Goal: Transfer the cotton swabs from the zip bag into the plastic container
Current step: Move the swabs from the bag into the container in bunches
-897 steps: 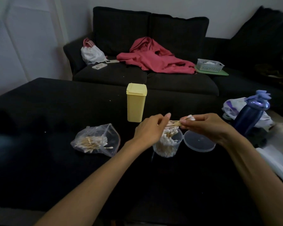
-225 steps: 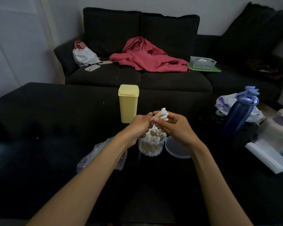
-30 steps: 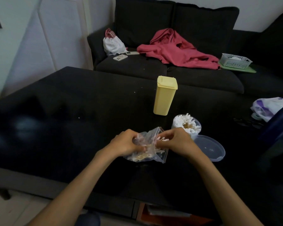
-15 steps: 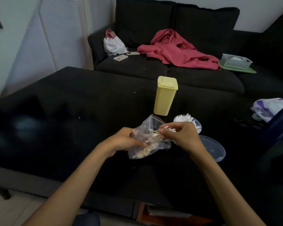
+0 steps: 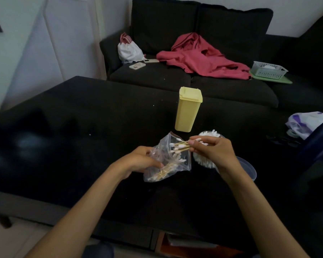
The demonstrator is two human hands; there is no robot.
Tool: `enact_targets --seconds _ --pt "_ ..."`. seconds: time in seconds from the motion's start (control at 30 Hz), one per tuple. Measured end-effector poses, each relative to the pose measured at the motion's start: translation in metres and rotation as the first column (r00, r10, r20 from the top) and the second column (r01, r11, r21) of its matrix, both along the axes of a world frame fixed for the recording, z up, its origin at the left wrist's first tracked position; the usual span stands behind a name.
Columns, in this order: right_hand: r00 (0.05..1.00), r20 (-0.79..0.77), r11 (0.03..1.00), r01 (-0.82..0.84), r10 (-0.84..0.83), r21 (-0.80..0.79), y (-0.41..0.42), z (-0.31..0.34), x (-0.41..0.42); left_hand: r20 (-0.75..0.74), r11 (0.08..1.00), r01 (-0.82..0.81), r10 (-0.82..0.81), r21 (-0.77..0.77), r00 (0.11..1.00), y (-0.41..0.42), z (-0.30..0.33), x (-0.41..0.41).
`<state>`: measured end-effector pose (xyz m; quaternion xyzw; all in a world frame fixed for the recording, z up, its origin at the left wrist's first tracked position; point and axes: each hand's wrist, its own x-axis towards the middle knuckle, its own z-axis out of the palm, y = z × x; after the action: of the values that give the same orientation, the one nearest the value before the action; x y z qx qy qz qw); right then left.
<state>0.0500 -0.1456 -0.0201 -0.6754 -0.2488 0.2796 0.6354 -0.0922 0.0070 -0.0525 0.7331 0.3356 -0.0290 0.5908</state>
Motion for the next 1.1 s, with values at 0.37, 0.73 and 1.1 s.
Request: enact_targets --seconds 0.37,0.73,1.1 --pt "0.995 -0.014 0.994 0.098 -0.097 0.04 -0.003 0.0 0.008 -0.097 0.951 -0.062 0.095 0.302 0.991 0.004 -0.008 0.003" --pt "0.971 -0.033 0.965 0.239 -0.237 0.106 -0.017 0.013 0.034 0.002 0.685 -0.064 0.091 0.725 0.996 -0.019 0.013 0.008" --pt "0.983 -0.151 0.976 0.131 -0.105 0.174 -0.023 0.037 0.077 0.033 1.0 -0.011 0.01 0.01 0.999 -0.047 0.083 0.119"
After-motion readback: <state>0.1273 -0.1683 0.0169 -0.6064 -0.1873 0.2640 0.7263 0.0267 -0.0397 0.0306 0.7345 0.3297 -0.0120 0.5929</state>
